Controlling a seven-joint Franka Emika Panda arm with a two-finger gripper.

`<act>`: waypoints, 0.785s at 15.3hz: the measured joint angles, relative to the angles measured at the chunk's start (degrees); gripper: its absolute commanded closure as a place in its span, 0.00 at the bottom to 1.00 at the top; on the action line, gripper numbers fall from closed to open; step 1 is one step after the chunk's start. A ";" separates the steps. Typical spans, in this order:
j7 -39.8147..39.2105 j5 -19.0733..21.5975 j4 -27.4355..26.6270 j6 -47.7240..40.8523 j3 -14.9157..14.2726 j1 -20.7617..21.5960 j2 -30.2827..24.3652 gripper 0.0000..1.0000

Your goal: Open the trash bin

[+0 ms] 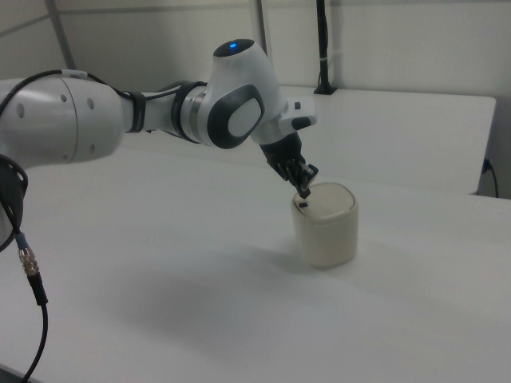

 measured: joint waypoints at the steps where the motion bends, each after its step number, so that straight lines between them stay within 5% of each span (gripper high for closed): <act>1: 0.00 -0.09 0.00 0.00 0.00 -0.13 0.24 1.00; 12: 0.03 -0.69 0.23 0.01 0.00 -0.64 1.03 1.00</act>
